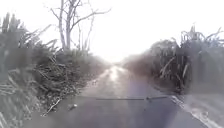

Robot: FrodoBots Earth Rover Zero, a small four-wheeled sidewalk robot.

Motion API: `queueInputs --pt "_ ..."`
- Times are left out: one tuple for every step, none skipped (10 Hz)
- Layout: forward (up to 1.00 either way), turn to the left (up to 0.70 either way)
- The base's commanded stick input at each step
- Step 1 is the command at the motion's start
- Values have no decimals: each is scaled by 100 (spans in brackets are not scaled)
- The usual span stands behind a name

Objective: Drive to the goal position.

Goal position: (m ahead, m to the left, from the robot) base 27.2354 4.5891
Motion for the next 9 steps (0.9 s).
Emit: queueInputs --pt "85 0" --pt "85 0" --pt "85 0" --pt "85 0" --pt "85 0" --pt "85 0" --pt "85 0" --pt "85 0" --pt "85 0"
